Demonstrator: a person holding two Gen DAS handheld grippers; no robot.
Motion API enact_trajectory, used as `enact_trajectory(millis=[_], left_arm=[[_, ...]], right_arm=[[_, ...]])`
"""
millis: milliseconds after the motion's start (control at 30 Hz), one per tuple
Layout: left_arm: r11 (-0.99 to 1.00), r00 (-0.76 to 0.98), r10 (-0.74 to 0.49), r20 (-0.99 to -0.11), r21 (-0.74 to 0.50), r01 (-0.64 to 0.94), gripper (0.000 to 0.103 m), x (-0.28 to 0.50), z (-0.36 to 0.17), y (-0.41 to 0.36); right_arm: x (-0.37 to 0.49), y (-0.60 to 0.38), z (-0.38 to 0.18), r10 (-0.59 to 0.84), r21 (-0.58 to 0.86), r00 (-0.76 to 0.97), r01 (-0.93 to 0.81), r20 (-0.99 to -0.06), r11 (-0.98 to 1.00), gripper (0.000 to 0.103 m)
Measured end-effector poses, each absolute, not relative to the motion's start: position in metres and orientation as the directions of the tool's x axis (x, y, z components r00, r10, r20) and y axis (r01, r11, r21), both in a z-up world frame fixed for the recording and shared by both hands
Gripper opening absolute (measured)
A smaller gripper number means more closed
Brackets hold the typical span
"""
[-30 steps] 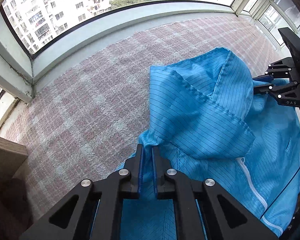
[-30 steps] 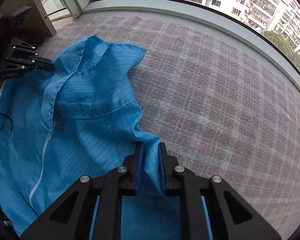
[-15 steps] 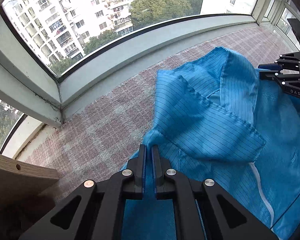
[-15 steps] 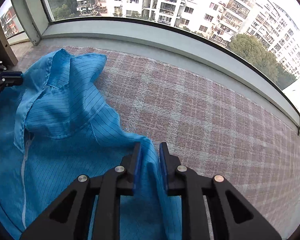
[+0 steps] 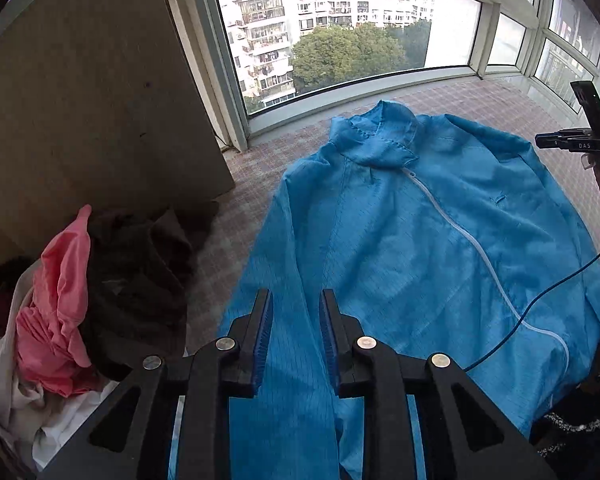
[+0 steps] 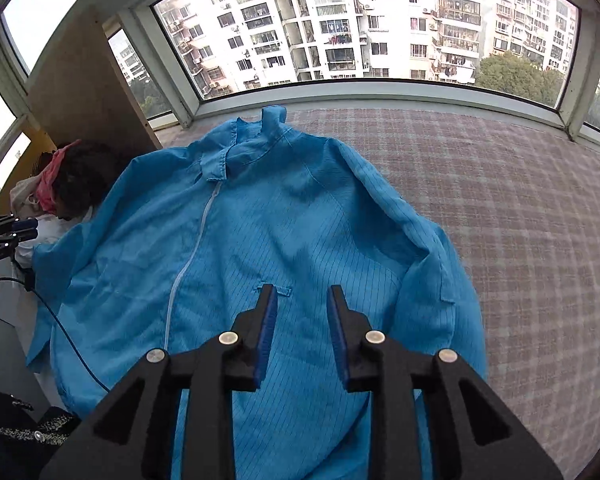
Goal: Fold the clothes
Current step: 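Grasp the jacket hem with the left gripper while the right gripper grasps a sleeve cuff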
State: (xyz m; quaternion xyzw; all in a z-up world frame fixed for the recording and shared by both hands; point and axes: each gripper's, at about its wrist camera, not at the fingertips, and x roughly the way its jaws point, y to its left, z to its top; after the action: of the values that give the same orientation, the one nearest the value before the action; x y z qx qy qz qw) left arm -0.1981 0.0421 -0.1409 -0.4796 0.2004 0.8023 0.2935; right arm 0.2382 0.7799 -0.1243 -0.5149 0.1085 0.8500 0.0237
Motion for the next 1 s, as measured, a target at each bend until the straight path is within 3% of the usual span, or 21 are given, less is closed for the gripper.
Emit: enact_trajectory(millis=[200, 367, 467, 600, 900, 1000], left_arm=[[-0.802, -0.200, 0.228, -0.953, -0.067, -0.594, 0.025, -0.065, -0.202, -0.010], [-0.800, -0.060, 0.292, -0.955, -0.209, -0.562, 0.025, -0.015, -0.252, -0.007], [-0.766, -0.054, 0.308, -0.950, -0.214, -0.607, 0.027, -0.007, -0.262, 0.006], [-0.748, -0.097, 0.294, -0.951, -0.166, -0.643, 0.032, -0.010, -0.267, 0.016], [-0.680, -0.145, 0.299, -0.943, -0.104, -0.726, 0.033, -0.008, -0.258, 0.036], [-0.677, -0.145, 0.317, -0.937, -0.116, -0.727, 0.033, -0.002, -0.251, 0.033]], right_arm=[[0.350, 0.761, -0.151, -0.034, 0.143, -0.390, -0.256, -0.920, -0.956, 0.035], [0.443, 0.744, -0.173, -0.008, 0.122, -0.319, -0.339, -0.948, -0.933, 0.035], [0.477, 0.742, -0.174, 0.053, 0.097, -0.334, -0.417, -0.941, -0.904, 0.035], [0.499, 0.747, -0.183, 0.010, 0.174, -0.336, -0.513, -0.942, -0.841, 0.039], [0.492, 0.717, -0.166, -0.007, 0.186, -0.357, -0.470, -0.934, -0.863, 0.040], [0.497, 0.695, -0.153, -0.024, 0.190, -0.372, -0.417, -0.928, -0.889, 0.050]])
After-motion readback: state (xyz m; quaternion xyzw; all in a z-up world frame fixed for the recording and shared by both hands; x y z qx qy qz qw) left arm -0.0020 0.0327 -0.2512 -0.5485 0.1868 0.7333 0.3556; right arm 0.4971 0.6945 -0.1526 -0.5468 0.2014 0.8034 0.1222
